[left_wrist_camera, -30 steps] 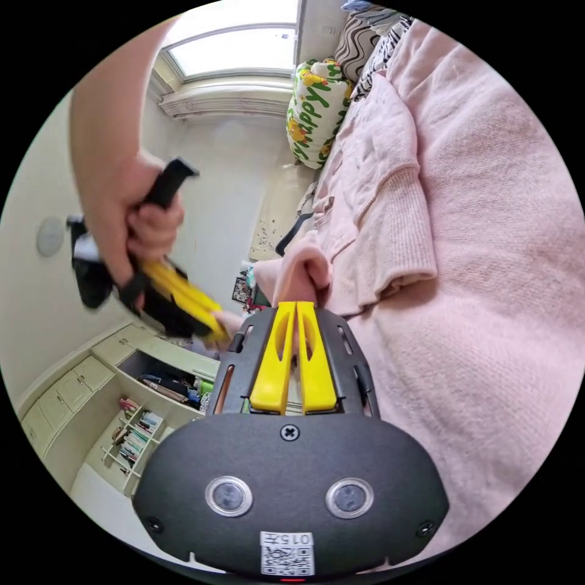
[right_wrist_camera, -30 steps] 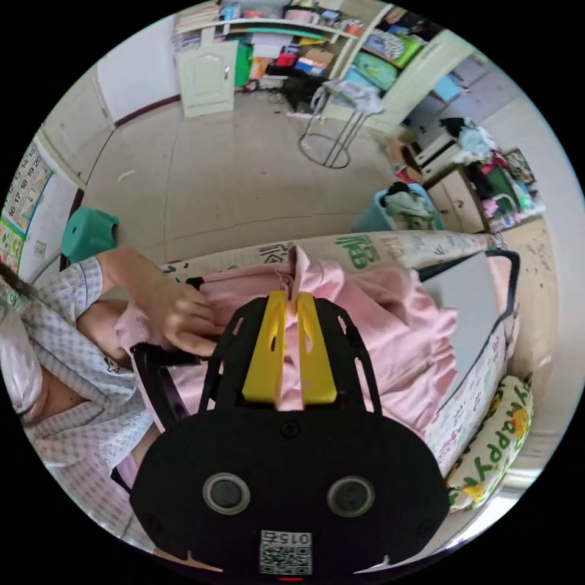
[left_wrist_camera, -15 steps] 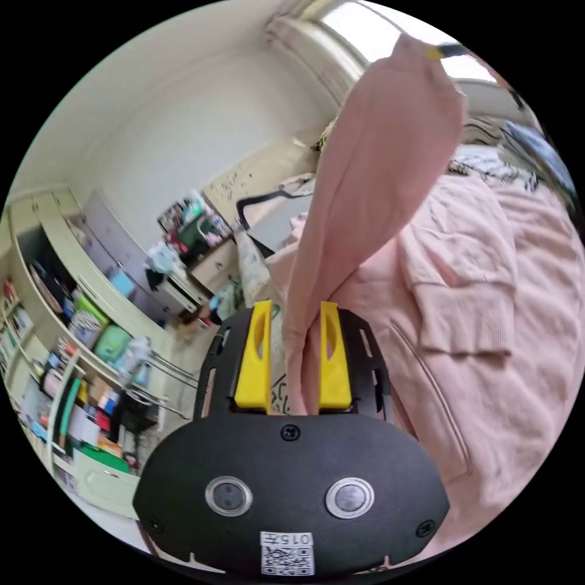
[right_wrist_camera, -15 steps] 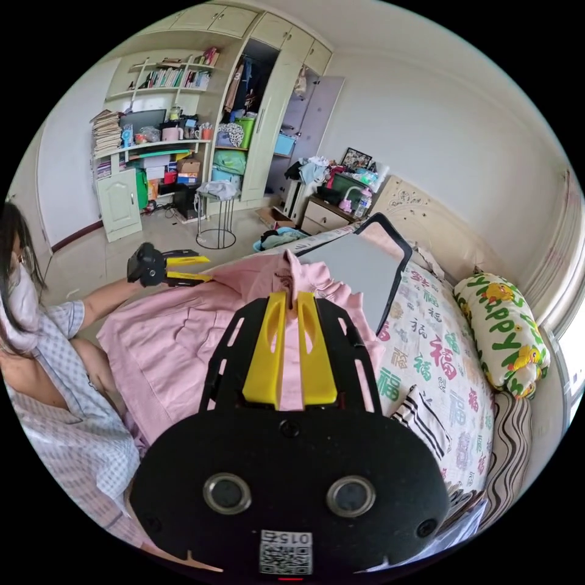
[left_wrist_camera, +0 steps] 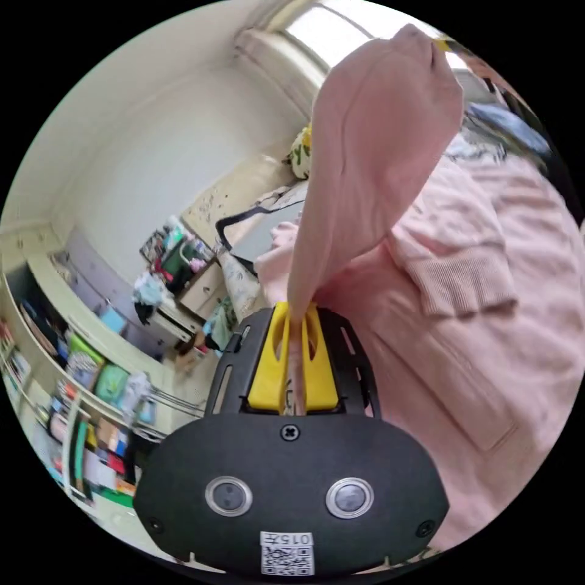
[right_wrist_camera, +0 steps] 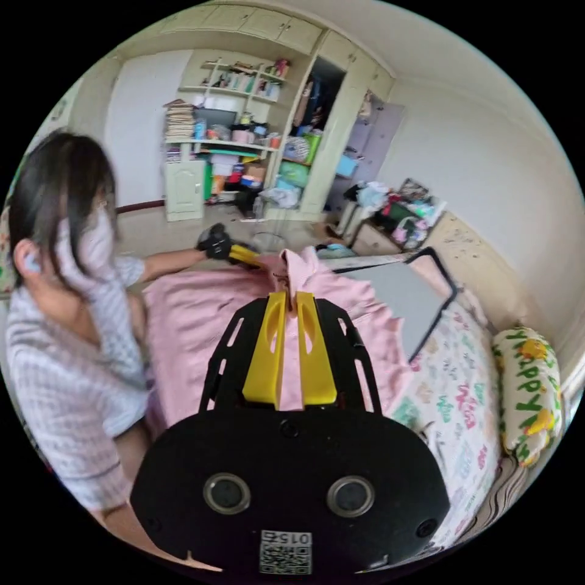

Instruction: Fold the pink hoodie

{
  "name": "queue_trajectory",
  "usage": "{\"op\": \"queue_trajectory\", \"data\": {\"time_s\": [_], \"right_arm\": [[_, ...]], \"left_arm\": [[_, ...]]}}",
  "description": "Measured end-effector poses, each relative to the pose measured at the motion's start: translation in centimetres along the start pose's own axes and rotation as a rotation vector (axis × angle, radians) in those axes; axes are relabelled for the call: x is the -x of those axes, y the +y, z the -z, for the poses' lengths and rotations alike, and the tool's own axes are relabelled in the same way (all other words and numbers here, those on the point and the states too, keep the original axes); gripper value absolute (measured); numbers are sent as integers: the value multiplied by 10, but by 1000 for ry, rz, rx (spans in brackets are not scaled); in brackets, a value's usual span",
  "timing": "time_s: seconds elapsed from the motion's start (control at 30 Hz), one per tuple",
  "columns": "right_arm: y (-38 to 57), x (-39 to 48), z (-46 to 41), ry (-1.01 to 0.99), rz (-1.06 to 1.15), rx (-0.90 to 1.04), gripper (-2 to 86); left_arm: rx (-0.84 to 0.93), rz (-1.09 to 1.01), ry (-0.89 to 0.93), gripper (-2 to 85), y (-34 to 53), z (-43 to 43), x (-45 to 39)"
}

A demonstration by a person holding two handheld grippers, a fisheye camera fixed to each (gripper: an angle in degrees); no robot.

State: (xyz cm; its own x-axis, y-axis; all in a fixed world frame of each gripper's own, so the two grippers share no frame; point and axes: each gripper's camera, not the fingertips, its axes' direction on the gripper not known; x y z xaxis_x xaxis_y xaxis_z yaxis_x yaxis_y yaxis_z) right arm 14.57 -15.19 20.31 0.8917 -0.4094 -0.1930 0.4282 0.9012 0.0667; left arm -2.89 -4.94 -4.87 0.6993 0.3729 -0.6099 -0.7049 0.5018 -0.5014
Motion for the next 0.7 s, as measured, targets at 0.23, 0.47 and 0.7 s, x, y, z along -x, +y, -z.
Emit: {"op": "queue_trajectory", "data": {"time_s": [0.23,0.47,0.7], "right_arm": [[64,-42,-25,-260,-305,108,25],[2,-145,-70,-150,-447,-4,48],[-107,-212,-220,-150,-470,142,86]], "left_arm": [[-15,-42,-247,4,25,2,-34],[-6,48,-236,3,28,3,-28],[-14,85,-199,3,32,8,-12]]}}
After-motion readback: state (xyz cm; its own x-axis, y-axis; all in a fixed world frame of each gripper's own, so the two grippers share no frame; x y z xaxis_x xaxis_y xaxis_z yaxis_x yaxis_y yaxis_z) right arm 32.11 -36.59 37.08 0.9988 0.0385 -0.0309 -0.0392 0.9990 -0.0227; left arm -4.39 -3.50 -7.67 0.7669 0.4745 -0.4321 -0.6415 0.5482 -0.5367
